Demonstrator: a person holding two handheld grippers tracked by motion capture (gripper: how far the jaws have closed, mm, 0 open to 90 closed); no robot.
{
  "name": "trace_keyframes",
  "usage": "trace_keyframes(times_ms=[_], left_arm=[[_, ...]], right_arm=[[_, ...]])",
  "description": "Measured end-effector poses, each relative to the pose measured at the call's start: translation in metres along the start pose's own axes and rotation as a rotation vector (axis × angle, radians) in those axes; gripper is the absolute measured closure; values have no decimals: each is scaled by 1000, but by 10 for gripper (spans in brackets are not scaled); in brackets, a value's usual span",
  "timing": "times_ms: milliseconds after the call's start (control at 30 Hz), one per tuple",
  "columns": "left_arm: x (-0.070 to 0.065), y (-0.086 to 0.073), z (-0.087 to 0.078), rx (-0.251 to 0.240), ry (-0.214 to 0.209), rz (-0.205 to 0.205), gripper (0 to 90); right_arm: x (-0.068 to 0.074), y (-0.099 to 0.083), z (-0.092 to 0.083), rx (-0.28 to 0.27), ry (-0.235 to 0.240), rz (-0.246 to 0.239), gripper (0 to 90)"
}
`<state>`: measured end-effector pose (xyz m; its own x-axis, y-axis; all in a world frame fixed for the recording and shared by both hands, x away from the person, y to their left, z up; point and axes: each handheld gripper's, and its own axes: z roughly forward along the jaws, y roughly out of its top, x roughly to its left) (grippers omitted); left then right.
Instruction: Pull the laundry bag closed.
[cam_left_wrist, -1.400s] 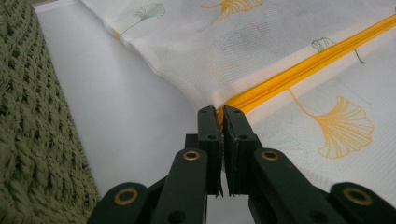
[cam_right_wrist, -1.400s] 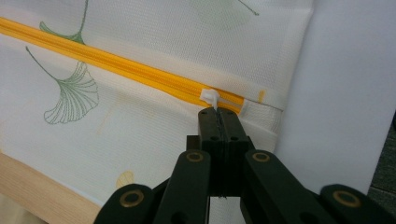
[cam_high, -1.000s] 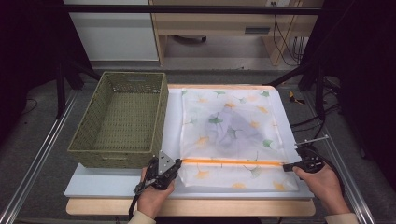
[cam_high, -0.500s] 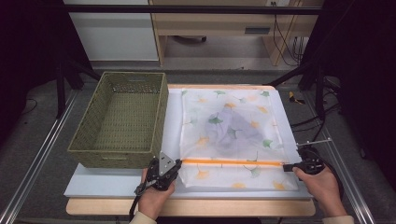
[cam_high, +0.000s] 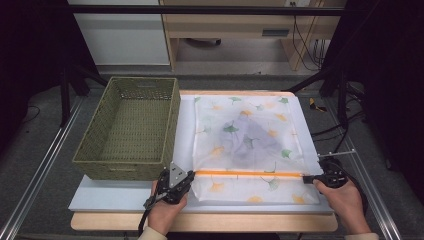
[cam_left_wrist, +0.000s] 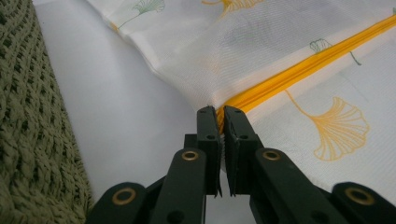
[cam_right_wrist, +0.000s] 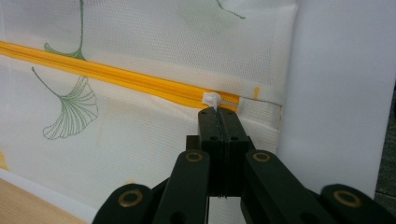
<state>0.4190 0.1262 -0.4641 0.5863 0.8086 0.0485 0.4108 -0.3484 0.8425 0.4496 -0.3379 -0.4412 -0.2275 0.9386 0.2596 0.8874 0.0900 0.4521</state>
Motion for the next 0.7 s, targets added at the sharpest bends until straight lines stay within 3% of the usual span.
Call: trace_keyframes(times_ms=[200, 400, 667, 700], left_arm=[[0, 0, 0, -5, 1, -1, 833], [2, 2, -3, -41, 11, -2, 712], [-3, 7, -6, -98, 7, 17, 539], [-4, 7, -6, -101, 6, 21, 534]], right_arm=[[-1, -2, 0, -20, 9, -10, 885], [0, -5, -5, -56, -10, -23, 747], [14, -2, -16, -154, -28, -63, 541], [15, -1, -17, -177, -31, -85, 517]])
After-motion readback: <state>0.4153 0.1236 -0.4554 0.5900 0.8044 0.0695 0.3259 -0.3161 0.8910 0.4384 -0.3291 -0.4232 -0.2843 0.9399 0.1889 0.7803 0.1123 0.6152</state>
